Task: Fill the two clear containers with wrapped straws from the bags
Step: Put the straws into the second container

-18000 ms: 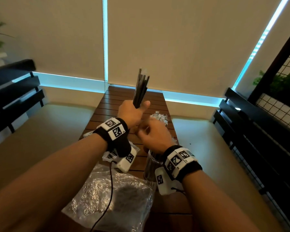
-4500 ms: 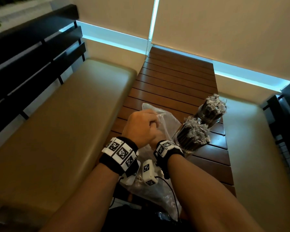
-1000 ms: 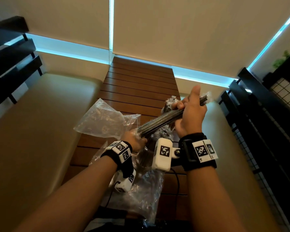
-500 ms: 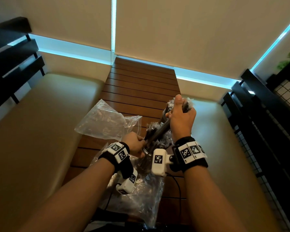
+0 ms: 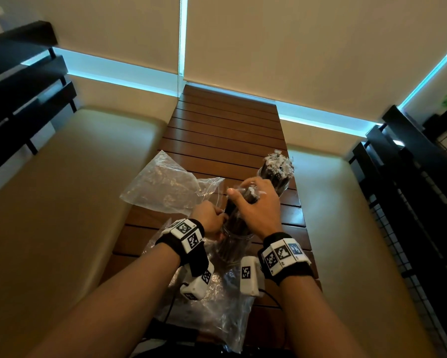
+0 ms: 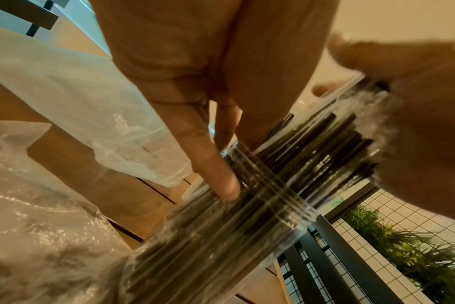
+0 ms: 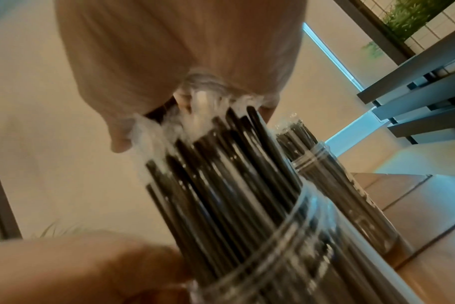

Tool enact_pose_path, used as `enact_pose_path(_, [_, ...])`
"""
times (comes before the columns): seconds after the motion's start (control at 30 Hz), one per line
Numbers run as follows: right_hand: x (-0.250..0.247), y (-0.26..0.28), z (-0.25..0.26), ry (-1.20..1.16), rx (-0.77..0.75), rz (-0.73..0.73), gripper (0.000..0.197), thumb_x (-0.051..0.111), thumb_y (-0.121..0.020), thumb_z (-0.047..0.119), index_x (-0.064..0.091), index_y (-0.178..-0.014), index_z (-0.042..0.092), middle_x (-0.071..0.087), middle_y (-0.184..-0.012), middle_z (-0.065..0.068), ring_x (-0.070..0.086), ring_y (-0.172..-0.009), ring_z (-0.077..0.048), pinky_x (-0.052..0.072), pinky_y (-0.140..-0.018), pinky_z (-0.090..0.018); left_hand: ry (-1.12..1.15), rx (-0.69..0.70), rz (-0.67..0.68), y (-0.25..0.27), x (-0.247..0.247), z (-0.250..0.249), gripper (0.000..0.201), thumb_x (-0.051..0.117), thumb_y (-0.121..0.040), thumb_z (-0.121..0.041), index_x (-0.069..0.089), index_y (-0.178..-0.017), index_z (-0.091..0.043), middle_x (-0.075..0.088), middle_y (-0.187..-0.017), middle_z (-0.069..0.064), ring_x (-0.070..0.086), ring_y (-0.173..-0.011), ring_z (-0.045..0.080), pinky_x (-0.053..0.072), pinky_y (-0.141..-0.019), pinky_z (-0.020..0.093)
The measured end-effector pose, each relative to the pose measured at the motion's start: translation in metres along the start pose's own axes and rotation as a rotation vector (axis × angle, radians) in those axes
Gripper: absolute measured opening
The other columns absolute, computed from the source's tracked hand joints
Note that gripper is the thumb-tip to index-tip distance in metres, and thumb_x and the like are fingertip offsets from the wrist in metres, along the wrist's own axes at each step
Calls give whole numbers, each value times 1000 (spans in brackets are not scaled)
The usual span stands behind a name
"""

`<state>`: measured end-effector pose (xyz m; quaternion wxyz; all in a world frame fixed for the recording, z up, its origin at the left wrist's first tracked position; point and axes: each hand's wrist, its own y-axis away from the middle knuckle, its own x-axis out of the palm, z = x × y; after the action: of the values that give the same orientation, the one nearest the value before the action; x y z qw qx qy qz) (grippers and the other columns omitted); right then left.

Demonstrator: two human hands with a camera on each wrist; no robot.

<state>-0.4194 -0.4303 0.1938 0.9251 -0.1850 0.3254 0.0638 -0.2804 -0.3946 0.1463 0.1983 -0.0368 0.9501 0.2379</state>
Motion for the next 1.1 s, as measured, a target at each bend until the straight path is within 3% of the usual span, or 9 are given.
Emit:
enact_pose_path(0.1, [-9,-2,12,-105,-57,-71,51,64,-76,69,51,-112,35,51,-113,10,53,-104,-7,52,-89,-39,1,-5,-12,0,2,2,24,57,-96,-26,74,-91,-11,75,-75,11,74,-73,26,61,-76,43])
enact_pose_path(0.23, [-13,-10,29,-10,-169,-170,36,37,-97,52,59,-114,28,56,-114,7,53,-106,-11,46,-91,-45,15,1,-16,2,5,1,24,57,-96,-27,74,-89,-12,75,-72,11,74,-70,25,61,-75,41])
enact_pose_path(0.47, [15,4,15,548,-84,307,49,19,-102,50,55,-130,32,50,-142,3,37,-137,-19,21,-112,-53,-280,0,22,14,2,-8,16,72,-81,-18,69,-91,-6,73,-88,9,69,-80,25,59,-77,38])
enact_pose_path(0.6, [3,-3,16,444,-24,216,55,17,-102,54,38,-147,32,33,-156,0,19,-147,-19,10,-117,-53,-231,40,14,11,3,-6,30,53,-97,-24,70,-86,-2,75,-77,11,73,-72,24,60,-75,37])
enact_pose_path(0.73, [3,4,4,498,47,268,52,19,-102,50,39,-147,32,37,-155,-1,24,-146,-21,16,-117,-54,-188,76,0,5,5,-1,41,44,-101,-32,70,-79,-8,74,-73,12,73,-70,25,60,-76,39])
enact_pose_path(0.83, [4,5,-2,215,51,190,53,23,-102,48,45,-144,27,45,-149,0,36,-139,-15,30,-113,-45,-212,216,-166,8,2,-6,45,39,-101,-40,62,-70,-17,66,-71,5,66,-76,29,53,-73,36])
enact_pose_path(0.9, [-2,2,-2,-44,108,38,47,28,-105,42,48,-143,23,48,-146,1,41,-133,-9,32,-109,-31,-121,322,-261,14,0,-19,52,28,-100,-53,63,-85,-18,66,-84,1,63,-85,23,48,-79,36])
enact_pose_path(1.0, [-4,1,-8,-101,208,13,41,33,-105,30,51,-141,21,52,-143,0,45,-131,-13,32,-105,-24,-115,390,-236,13,4,-37,72,22,-93,-69,48,-138,-20,55,-138,4,50,-127,23,38,-108,45])
enact_pose_path(1.1, [6,8,-15,-73,240,95,36,35,-103,27,60,-130,21,63,-129,-2,55,-119,-19,41,-100,-30,-299,402,-192,8,14,-41,58,27,-99,-54,38,-145,-20,57,-135,11,53,-124,29,40,-106,43])
